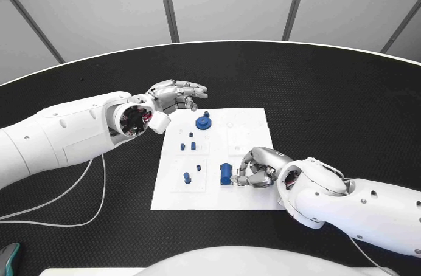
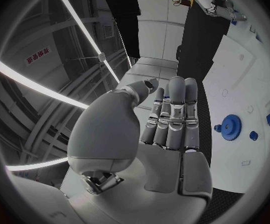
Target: Assemble the parts on the task board
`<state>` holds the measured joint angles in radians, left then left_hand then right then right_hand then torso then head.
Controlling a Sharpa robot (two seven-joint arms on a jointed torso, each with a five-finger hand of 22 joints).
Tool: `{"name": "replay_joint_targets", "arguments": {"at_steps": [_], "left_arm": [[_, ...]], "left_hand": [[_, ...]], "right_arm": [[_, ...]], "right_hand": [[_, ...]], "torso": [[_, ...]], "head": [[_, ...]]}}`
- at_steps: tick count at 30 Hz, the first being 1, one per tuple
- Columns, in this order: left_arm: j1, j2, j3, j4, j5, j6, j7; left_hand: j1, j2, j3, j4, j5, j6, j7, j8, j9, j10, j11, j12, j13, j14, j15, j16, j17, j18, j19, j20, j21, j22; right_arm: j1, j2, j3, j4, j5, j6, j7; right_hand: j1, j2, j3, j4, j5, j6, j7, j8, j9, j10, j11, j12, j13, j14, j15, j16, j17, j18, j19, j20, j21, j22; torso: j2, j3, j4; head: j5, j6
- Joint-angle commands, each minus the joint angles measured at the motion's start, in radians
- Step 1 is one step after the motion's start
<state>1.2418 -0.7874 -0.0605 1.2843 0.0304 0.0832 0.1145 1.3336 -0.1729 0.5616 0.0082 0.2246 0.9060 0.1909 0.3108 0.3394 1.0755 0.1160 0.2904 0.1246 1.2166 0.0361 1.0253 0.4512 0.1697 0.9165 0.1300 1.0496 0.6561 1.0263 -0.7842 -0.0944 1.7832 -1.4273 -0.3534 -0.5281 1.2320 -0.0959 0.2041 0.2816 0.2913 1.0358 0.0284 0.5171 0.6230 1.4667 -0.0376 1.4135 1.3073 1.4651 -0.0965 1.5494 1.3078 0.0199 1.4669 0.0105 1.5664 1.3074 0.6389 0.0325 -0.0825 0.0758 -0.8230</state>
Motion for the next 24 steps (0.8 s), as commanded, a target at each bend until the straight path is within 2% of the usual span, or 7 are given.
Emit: {"name": "replay_joint_targets", "arguments": {"at_steps": [1,12,16,20,22,24], "left_arm": [[0.000,-0.001,0.000,0.000,0.000,-0.001,0.000],[0.000,-0.003,0.000,0.000,0.000,-0.002,0.000],[0.000,-0.002,0.000,-0.001,0.000,-0.002,-0.001],[0.000,-0.002,0.000,-0.002,0.000,-0.001,-0.001],[0.000,-0.002,0.000,-0.002,0.000,-0.002,-0.002],[0.000,-0.002,0.000,-0.002,0.000,-0.002,-0.002]], "left_hand": [[-0.001,0.003,-0.001,0.002,0.004,-0.008,-0.002,0.000,0.001,-0.008,-0.001,0.007,0.001,-0.007,-0.001,0.003,-0.001,0.015,-0.003,0.001,-0.006,-0.001],[-0.001,0.003,-0.001,0.002,0.004,-0.008,-0.002,0.000,0.001,-0.008,-0.001,0.007,0.001,-0.007,-0.001,0.003,-0.001,0.015,-0.003,0.001,-0.006,-0.001],[-0.001,0.003,-0.001,0.002,0.004,-0.008,-0.002,0.000,0.001,-0.008,-0.001,0.007,0.001,-0.007,-0.001,0.003,-0.001,0.015,-0.003,0.001,-0.006,-0.001],[-0.001,0.003,-0.001,0.002,0.004,-0.008,-0.002,0.000,0.001,-0.008,-0.001,0.007,0.001,-0.007,-0.001,0.003,-0.001,0.015,-0.003,0.001,-0.006,-0.001],[0.001,0.005,-0.003,0.004,0.003,-0.009,-0.001,0.001,0.002,-0.011,0.000,0.010,0.002,-0.008,0.000,0.005,-0.003,0.015,-0.002,0.001,-0.007,-0.002],[0.001,0.005,-0.003,0.004,0.003,-0.009,-0.001,0.001,0.002,-0.011,0.000,0.010,0.002,-0.008,0.000,0.005,-0.003,0.015,-0.002,0.001,-0.007,-0.002]], "right_arm": [[0.000,-0.003,0.000,0.003,0.000,-0.004,0.000],[0.000,-0.014,0.000,0.014,0.000,-0.014,0.008],[0.000,-0.015,0.000,0.017,0.000,0.003,0.018],[0.000,-0.017,0.000,0.017,0.000,0.023,0.027],[0.000,-0.018,0.000,0.017,0.000,0.031,0.032],[0.000,-0.019,0.000,0.017,0.000,0.037,0.037]], "right_hand": [[0.005,-0.001,0.008,0.002,0.004,0.002,-0.006,-0.005,-0.001,0.046,-0.009,0.006,0.170,0.100,-0.009,0.006,0.234,-0.020,0.104,-0.006,0.004,0.263],[0.003,-0.006,0.047,0.007,0.040,0.004,-0.006,-0.003,-0.002,0.048,-0.009,0.010,0.173,0.100,-0.009,0.007,0.237,-0.020,0.104,-0.006,0.004,0.263],[-0.007,-0.021,0.051,0.007,0.043,0.004,-0.005,-0.001,-0.002,0.048,-0.008,0.009,0.174,0.100,-0.008,0.008,0.238,-0.020,0.104,-0.006,0.004,0.263],[-0.017,-0.047,0.054,0.006,0.021,0.004,-0.004,0.000,-0.002,0.048,-0.008,0.007,0.173,0.100,-0.008,0.007,0.236,-0.020,0.104,-0.005,0.004,0.263],[-0.027,-0.065,0.057,0.006,-0.021,0.005,-0.003,0.001,-0.003,0.047,-0.007,0.005,0.172,0.100,-0.007,0.006,0.234,-0.020,0.104,-0.005,0.004,0.263],[-0.032,-0.070,0.058,0.007,-0.040,0.006,-0.002,0.002,-0.003,0.047,-0.006,0.005,0.173,0.099,-0.006,0.005,0.233,-0.020,0.104,-0.004,0.004,0.263]], "torso": [[0.000,0.0006,-0.0001],[0.000,0.0002,0.0000],[0.001,0.0002,0.0004],[0.000,-0.0001,0.0007],[-0.001,-0.0005,-0.0002],[-0.001,-0.0005,-0.0004]], "head": [[0.000,0.000],[-0.002,-0.002],[-0.002,-0.003],[-0.002,-0.005],[-0.002,-0.006],[-0.002,-0.006]]}}
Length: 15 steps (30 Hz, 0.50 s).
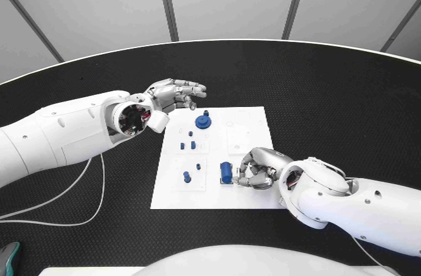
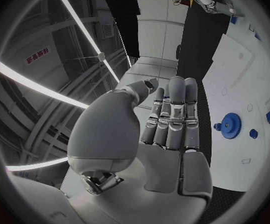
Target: Assemble the parts on the task board
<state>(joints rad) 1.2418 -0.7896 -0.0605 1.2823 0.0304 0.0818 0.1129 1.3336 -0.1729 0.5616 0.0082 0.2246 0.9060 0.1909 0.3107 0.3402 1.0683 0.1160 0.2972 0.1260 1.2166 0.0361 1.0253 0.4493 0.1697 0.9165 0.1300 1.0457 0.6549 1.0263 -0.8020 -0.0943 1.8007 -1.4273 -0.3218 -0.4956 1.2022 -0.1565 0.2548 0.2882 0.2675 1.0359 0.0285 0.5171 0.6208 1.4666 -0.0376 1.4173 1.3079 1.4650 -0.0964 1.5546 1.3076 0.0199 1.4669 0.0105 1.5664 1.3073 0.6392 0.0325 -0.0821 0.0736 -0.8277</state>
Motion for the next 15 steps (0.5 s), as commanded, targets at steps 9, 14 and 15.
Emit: {"name": "replay_joint_targets", "arguments": {"at_steps": [9,14,15], "left_arm": [[0.000,-0.002,0.000,0.001,0.000,-0.001,0.000],[0.000,-0.005,0.000,0.003,0.000,-0.003,0.001],[0.000,-0.006,0.000,0.003,0.000,-0.003,0.001]], "left_hand": [[0.001,0.005,-0.003,0.004,0.003,-0.009,-0.001,0.001,0.001,-0.004,0.000,0.003,0.001,-0.008,0.000,0.005,-0.001,0.015,-0.002,0.001,-0.003,-0.001],[0.001,0.005,-0.003,0.004,0.003,-0.009,-0.001,0.001,0.001,-0.004,0.000,0.003,0.001,-0.008,0.000,0.005,-0.001,0.015,-0.002,0.001,-0.003,-0.001],[0.001,0.005,-0.003,0.004,0.003,-0.009,-0.001,0.001,0.001,-0.004,0.000,0.003,0.001,-0.008,0.000,0.005,-0.001,0.015,-0.002,0.001,-0.003,-0.001]], "right_arm": [[0.000,-0.004,0.000,0.002,0.000,0.011,0.013],[0.000,-0.006,0.000,0.005,0.000,0.002,0.016],[0.000,-0.006,0.000,0.005,0.000,-0.010,0.018]], "right_hand": [[-0.027,-0.026,-0.014,0.001,-0.128,0.006,0.002,0.004,-0.002,0.045,-0.002,-0.007,0.169,0.099,-0.003,-0.002,0.231,-0.020,0.104,-0.001,0.004,0.263],[-0.022,-0.026,-0.014,-0.001,-0.132,0.006,0.001,0.004,-0.002,0.045,-0.003,-0.006,0.170,0.099,-0.003,-0.002,0.231,-0.020,0.104,-0.001,0.004,0.263],[-0.019,-0.025,-0.014,-0.002,-0.132,0.006,0.001,0.004,-0.002,0.045,-0.003,-0.005,0.170,0.099,-0.003,-0.001,0.231,-0.020,0.104,-0.001,0.004,0.263]], "torso": [[0.001,-0.0006,0.0009],[0.000,-0.0008,0.0005],[0.001,-0.0008,0.0007]], "head": [[-0.002,-0.002],[-0.002,-0.003],[-0.002,-0.004]]}}
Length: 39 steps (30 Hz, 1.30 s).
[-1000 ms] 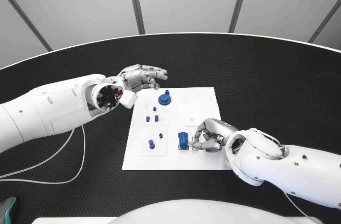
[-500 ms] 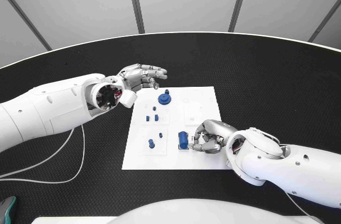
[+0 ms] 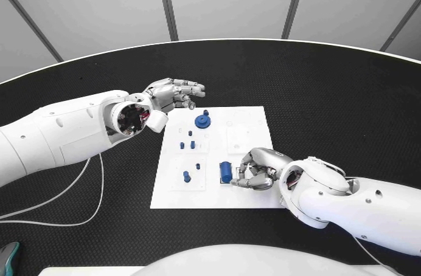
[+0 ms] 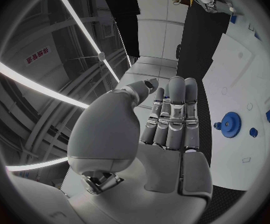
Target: Assemble the parts on the task board
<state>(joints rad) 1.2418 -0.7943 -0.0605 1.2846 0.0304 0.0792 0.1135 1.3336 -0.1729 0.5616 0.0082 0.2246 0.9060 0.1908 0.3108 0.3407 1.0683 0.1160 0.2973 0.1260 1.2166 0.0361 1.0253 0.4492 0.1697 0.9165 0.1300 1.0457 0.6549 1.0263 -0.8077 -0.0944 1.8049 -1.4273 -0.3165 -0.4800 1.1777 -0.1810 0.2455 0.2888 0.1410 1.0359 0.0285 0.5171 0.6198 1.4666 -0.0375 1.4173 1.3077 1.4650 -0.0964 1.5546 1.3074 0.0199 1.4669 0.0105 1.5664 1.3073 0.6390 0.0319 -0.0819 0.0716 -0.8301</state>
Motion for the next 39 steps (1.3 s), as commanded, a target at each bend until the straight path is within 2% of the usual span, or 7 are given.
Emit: {"name": "replay_joint_targets", "arguments": {"at_steps": [1,7,9,11,23,30,39], "left_arm": [[0.000,-0.001,0.000,0.001,0.000,-0.001,0.000],[0.000,-0.002,0.000,0.002,0.000,-0.001,0.000],[0.000,-0.002,0.000,0.002,0.000,-0.001,0.000],[0.000,-0.003,0.000,0.003,0.000,-0.002,0.000],[0.000,-0.002,0.000,0.004,0.000,-0.002,0.000],[0.000,-0.002,0.000,0.004,0.000,-0.002,-0.001],[0.000,-0.001,0.000,0.004,0.000,-0.002,-0.001]], "left_hand": [[0.001,0.005,-0.003,0.004,0.003,-0.009,-0.001,0.001,0.001,-0.004,0.000,0.003,0.001,-0.008,0.000,0.005,-0.001,0.015,-0.002,0.001,-0.003,-0.001],[0.001,0.005,-0.003,0.004,0.003,-0.009,-0.001,0.001,0.001,-0.004,0.000,0.003,0.001,-0.008,0.000,0.005,-0.001,0.015,-0.002,0.001,-0.003,-0.001],[0.001,0.005,-0.003,0.004,0.003,-0.009,-0.001,0.001,0.001,-0.004,0.000,0.003,0.001,-0.008,0.000,0.005,-0.001,0.015,-0.002,0.001,-0.003,-0.001],[0.001,0.005,-0.003,0.004,0.003,-0.009,-0.001,0.001,0.001,-0.004,0.000,0.003,0.001,-0.008,0.000,0.005,-0.001,0.015,-0.002,0.001,-0.003,-0.001],[0.001,0.005,-0.003,0.004,0.003,-0.009,-0.001,0.001,0.001,-0.004,0.000,0.003,0.001,-0.008,0.000,0.005,-0.001,0.015,-0.002,0.001,-0.003,-0.001],[0.001,0.005,-0.003,0.004,0.003,-0.009,-0.001,0.001,0.001,-0.004,0.000,0.003,0.001,-0.008,0.000,0.005,-0.001,0.015,-0.002,0.001,-0.003,-0.001],[0.001,0.005,-0.003,0.004,0.003,-0.009,-0.001,0.001,0.001,-0.004,0.000,0.003,0.001,-0.008,0.000,0.005,-0.001,0.015,-0.002,0.001,-0.003,-0.001]], "right_arm": [[0.000,0.000,0.000,0.002,0.000,-0.023,0.004],[0.000,-0.003,0.000,0.010,0.000,-0.080,0.017],[0.000,-0.004,0.000,0.012,0.000,-0.088,0.019],[0.000,-0.005,0.000,0.013,0.000,-0.093,0.020],[0.000,0.006,0.001,-0.008,0.000,-0.075,0.011],[0.000,0.026,0.000,-0.026,0.000,-0.034,0.010],[0.000,0.050,0.000,-0.058,0.000,-0.025,-0.005]], "right_hand": [[0.008,0.001,-0.003,-0.003,-0.005,0.006,0.000,0.004,-0.001,0.045,-0.003,-0.005,0.171,0.099,-0.003,-0.001,0.231,-0.020,0.104,-0.001,0.004,0.263],[-0.009,0.022,-0.001,0.002,0.018,0.009,0.000,0.006,-0.002,0.049,-0.004,0.003,0.176,0.100,-0.004,0.000,0.234,-0.020,0.104,-0.001,0.004,0.263],[-0.047,0.040,-0.006,0.004,0.033,0.011,0.000,0.007,-0.003,0.051,-0.003,0.008,0.179,0.100,-0.004,0.002,0.238,-0.020,0.104,-0.001,0.004,0.263],[-0.057,0.039,-0.011,0.002,0.067,0.011,0.000,0.009,-0.002,0.052,-0.004,0.008,0.180,0.101,-0.004,0.003,0.239,-0.020,0.104,-0.002,0.004,0.263],[-0.059,0.048,-0.010,-0.003,0.093,0.009,-0.003,0.011,-0.002,0.052,-0.006,0.008,0.181,0.101,-0.006,0.003,0.239,-0.020,0.104,-0.003,0.004,0.263],[0.014,0.025,0.005,-0.016,0.054,0.007,-0.006,0.014,-0.001,0.054,-0.009,0.011,0.183,0.101,-0.008,0.004,0.242,-0.020,0.104,-0.005,0.004,0.263],[0.066,0.024,0.030,-0.024,0.012,0.008,-0.008,0.014,-0.004,0.055,-0.011,0.013,0.185,0.101,-0.010,0.004,0.241,-0.020,0.104,-0.006,0.004,0.263]], "torso": [[0.001,-0.0001,0.0007],[0.000,0.0005,0.0007],[0.001,0.0001,0.0007],[0.001,-0.0004,0.0015],[0.001,0.0000,0.0020],[0.001,-0.0004,0.0003],[-0.001,-0.0009,0.0007]], "head": [[0.001,-0.001],[0.001,-0.002],[0.000,-0.002],[0.000,-0.003],[0.002,-0.005],[0.003,-0.008],[0.003,-0.009]]}}
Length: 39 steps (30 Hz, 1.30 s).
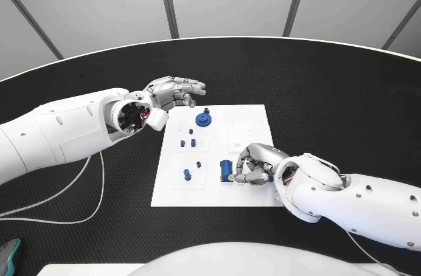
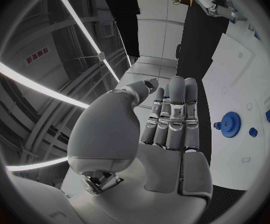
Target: Assemble the parts on the task board
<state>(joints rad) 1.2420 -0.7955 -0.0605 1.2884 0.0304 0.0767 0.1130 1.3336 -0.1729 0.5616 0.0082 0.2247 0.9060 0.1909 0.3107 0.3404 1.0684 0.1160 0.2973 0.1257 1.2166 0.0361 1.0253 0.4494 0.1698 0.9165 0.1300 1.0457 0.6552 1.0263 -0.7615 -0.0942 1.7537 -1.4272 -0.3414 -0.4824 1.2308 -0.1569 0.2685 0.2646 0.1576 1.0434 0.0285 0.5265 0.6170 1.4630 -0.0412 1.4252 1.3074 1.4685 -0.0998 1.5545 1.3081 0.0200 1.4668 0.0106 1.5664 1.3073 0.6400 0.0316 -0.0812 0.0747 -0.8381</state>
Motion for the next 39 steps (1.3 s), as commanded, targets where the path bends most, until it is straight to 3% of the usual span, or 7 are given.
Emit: {"name": "replay_joint_targets", "arguments": {"at_steps": [1,15,24,37,39], "left_arm": [[0.000,0.000,0.000,0.000,0.000,0.000,0.000],[0.000,0.001,0.000,-0.001,0.000,0.001,0.000],[0.000,0.001,0.000,-0.002,0.000,0.002,-0.002],[0.000,0.001,0.000,-0.003,0.000,0.002,-0.004],[0.000,0.002,0.000,-0.005,0.000,0.002,-0.004]], "left_hand": [[0.001,0.005,-0.003,0.004,0.003,-0.009,-0.001,0.001,0.001,-0.004,0.000,0.003,0.001,-0.008,0.000,0.005,-0.001,0.015,-0.002,0.001,-0.003,-0.001],[0.003,0.006,-0.004,0.006,0.003,-0.010,0.000,0.002,0.002,-0.006,0.000,0.005,0.002,-0.008,0.000,0.007,-0.002,0.015,-0.001,0.002,-0.004,-0.002],[0.003,0.006,-0.004,0.006,0.003,-0.010,0.000,0.002,0.002,-0.006,0.000,0.005,0.002,-0.008,0.000,0.007,-0.002,0.015,-0.001,0.002,-0.004,-0.002],[0.003,0.006,-0.005,0.007,0.003,-0.010,0.000,0.002,0.002,-0.007,0.001,0.006,0.003,-0.009,0.000,0.007,-0.003,0.015,-0.001,0.002,-0.005,-0.002],[0.003,0.006,-0.005,0.007,0.003,-0.010,0.000,0.002,0.002,-0.007,0.001,0.006,0.003,-0.009,0.000,0.007,-0.003,0.015,-0.001,0.002,-0.005,-0.002]], "right_arm": [[0.000,0.006,0.000,-0.011,0.000,-0.001,-0.003],[0.000,0.018,0.000,-0.021,0.000,0.003,0.003],[0.000,0.020,0.000,-0.023,0.000,0.028,0.003],[0.000,0.015,0.000,-0.018,0.000,0.026,0.001],[0.000,0.009,0.000,-0.010,0.000,0.029,0.003]], "right_hand": [[0.019,0.003,0.012,0.000,-0.006,0.001,-0.009,0.004,-0.002,0.059,-0.008,0.006,0.186,0.098,-0.006,0.004,0.241,-0.020,0.104,-0.007,0.004,0.263],[0.026,0.009,0.022,0.003,-0.004,0.004,-0.010,0.006,-0.002,0.062,-0.009,0.015,0.191,0.098,-0.007,0.004,0.241,-0.020,0.104,-0.007,0.004,0.263],[0.033,-0.011,0.022,0.002,-0.023,0.004,-0.010,0.007,-0.002,0.062,-0.009,0.015,0.192,0.097,-0.007,0.004,0.240,-0.020,0.104,-0.007,0.004,0.263],[0.029,-0.010,0.024,0.012,-0.033,0.005,-0.008,0.008,-0.003,0.063,-0.008,0.015,0.192,0.098,-0.007,0.004,0.240,-0.020,0.104,-0.007,0.004,0.263],[0.010,-0.024,0.011,0.023,-0.037,0.005,-0.005,0.008,-0.003,0.061,-0.005,0.012,0.191,0.097,-0.005,0.003,0.239,-0.020,0.104,-0.006,0.004,0.263]], "torso": [[-0.002,-0.0007,0.0002],[-0.002,0.0007,-0.0008],[0.000,0.0013,-0.0005],[-0.002,0.0011,-0.0014],[-0.003,0.0017,-0.0030]], "head": [[0.000,-0.001],[0.002,0.004],[0.001,0.002],[0.001,-0.001],[0.002,-0.001]]}}
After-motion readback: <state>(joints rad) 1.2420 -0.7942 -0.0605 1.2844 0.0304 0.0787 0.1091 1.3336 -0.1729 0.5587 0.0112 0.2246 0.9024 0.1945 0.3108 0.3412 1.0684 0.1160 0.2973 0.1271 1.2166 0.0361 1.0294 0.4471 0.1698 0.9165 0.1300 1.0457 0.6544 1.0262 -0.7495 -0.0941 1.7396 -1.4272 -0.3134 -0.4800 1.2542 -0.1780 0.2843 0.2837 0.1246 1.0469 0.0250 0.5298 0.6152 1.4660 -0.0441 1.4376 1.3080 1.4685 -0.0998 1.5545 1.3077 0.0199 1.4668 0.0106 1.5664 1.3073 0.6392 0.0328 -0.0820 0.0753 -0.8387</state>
